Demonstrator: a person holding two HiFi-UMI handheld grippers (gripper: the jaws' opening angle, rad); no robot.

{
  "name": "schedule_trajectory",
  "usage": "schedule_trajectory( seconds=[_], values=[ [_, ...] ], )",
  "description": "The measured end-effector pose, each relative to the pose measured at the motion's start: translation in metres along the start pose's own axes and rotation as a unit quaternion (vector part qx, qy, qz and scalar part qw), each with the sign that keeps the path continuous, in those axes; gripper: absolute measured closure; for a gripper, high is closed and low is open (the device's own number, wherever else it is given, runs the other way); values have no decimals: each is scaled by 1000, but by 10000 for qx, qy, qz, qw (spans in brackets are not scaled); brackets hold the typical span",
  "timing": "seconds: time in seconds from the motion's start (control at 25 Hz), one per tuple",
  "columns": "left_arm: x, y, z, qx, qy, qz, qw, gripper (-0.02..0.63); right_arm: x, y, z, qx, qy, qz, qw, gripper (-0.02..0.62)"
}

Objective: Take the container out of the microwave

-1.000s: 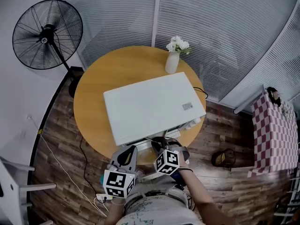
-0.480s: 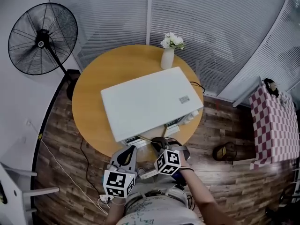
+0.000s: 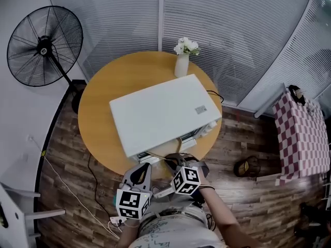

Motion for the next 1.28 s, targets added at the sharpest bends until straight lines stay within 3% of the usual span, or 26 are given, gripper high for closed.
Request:
schedule_trajectory(
  seconds=[0.4,0.76,1.28],
  values=[
    [-4,5,-4,-5,67,-178,9998,592,-12,-11,0,50,-277,-95,9996,586],
    [-4,5,-6,32,-311,-178,9994,592,-20,-7,-6,143,-635,-414,9970,586],
    [54,0,4,136,-799,-400,9959,592,-15,34,-58,392,-921,-689,9926,586]
  ],
)
Point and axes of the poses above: the fingertips, and each gripper's own axes: z forward along the fingers, x to its right, y out of its underside, the point moved 4 cm from there along -z, backward along the fingers, and after that the axes turned 2 degrees about -z, right-handed, at the moved point
